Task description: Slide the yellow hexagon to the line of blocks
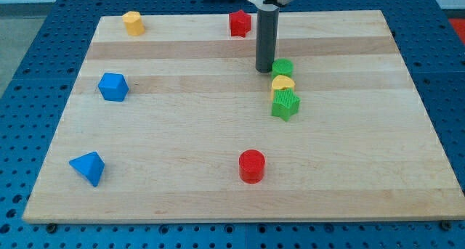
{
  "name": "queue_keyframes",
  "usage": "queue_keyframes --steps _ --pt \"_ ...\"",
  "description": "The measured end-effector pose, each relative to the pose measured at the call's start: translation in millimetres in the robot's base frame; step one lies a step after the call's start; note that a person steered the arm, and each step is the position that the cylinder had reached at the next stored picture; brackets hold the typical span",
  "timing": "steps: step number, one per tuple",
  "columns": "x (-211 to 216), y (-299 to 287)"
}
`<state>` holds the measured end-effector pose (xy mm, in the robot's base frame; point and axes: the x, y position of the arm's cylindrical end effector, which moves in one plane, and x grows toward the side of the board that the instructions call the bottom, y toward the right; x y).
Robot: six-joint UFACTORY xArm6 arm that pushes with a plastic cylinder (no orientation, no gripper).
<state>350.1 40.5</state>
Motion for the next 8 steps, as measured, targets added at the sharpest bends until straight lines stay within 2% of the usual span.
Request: queue_keyframes --steps 1,4,6,8 --pt "-16.0 -18.5" --pt "-33.8 -206.3" --pt "-62.6 -329.3" --pt "-116.1 -343.3"
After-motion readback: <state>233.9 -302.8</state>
